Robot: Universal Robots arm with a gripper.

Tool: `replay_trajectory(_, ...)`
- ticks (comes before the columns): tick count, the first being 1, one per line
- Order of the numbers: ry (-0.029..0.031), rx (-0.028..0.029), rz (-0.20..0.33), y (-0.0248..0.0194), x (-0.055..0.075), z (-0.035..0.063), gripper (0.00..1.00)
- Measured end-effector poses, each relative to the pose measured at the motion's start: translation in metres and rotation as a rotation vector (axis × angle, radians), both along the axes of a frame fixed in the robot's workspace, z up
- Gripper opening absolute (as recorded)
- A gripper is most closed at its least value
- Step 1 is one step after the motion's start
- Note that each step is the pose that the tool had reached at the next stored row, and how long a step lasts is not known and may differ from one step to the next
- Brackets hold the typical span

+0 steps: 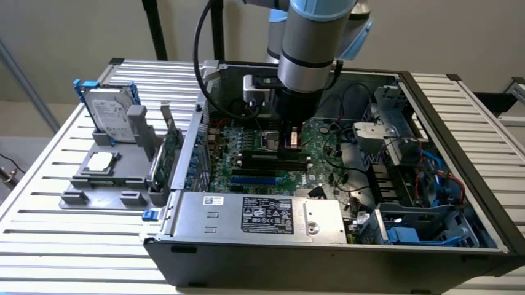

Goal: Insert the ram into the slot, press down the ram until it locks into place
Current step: 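Insert the ram into the slot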

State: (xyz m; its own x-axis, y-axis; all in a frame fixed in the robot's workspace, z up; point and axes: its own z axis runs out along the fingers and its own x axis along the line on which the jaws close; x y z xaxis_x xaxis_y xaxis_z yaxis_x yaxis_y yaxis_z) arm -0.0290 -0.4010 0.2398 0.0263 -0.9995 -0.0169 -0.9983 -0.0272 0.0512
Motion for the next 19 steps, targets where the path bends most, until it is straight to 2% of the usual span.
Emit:
replay_trajectory(2,0.0023,0.0001,0.0,0.0,0.0,-0.0003,0.13)
replay_trajectory(19,0.002,0.0002,0.0,-0.0004,0.0018,-0.0045,0.13)
